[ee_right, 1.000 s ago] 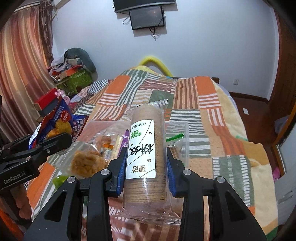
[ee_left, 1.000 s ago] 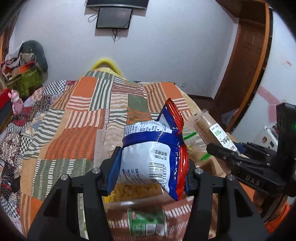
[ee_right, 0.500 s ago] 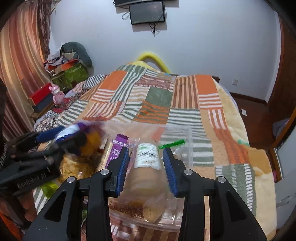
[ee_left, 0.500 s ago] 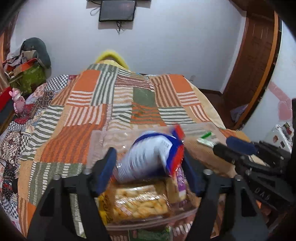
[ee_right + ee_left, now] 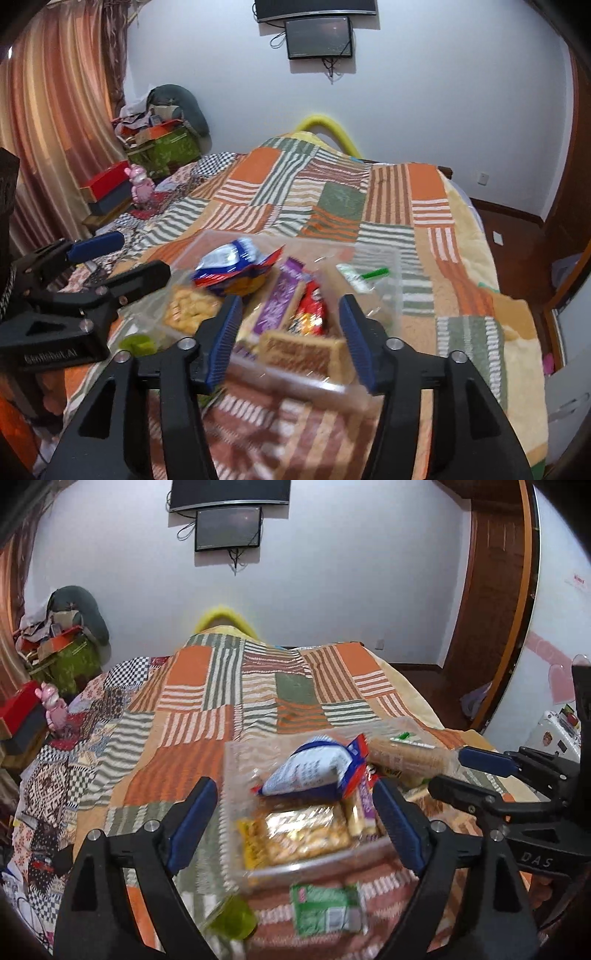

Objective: Organize snacks
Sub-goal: 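Grasp the green jelly cup with the left tool while the right tool grasps the green snack packet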

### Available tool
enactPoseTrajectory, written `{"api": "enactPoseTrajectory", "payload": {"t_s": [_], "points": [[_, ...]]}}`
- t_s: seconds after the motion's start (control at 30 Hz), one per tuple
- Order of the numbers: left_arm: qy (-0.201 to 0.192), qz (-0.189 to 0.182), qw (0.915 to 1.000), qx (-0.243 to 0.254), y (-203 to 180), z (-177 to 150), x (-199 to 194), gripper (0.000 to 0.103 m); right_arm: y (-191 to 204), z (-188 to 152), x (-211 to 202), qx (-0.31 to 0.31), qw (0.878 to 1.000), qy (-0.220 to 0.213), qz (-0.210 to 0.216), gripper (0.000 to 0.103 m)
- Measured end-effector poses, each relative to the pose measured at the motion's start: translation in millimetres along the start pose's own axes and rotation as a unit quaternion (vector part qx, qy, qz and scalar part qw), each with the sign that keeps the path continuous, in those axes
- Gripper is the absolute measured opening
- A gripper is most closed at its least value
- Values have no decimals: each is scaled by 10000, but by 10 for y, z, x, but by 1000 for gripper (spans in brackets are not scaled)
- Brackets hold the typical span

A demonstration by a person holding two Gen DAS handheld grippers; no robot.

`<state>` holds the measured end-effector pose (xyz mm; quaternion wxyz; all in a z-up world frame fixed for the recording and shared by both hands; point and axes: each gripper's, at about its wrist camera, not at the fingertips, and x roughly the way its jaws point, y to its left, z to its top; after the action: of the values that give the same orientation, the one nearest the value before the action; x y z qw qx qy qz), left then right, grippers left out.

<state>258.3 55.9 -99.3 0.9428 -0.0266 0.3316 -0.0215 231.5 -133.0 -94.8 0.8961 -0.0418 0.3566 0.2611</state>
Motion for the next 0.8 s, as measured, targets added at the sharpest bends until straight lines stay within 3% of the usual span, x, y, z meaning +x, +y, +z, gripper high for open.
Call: {"api": "enactPoseTrajectory", "payload": {"t_s": [0.23, 0.4, 0.8], "points": [[297, 240, 9993, -24, 367, -345, -178, 88, 270, -220, 42, -9, 9996, 208, 200, 73], [682, 393, 9969, -16, 589, -667, -82, 88, 411, -344, 239, 37, 9981, 534, 313, 74], [1321, -28, 9912, -78, 715, -1088, 374, 85, 666, -510, 762, 60, 9906, 1301, 430, 74]]}}
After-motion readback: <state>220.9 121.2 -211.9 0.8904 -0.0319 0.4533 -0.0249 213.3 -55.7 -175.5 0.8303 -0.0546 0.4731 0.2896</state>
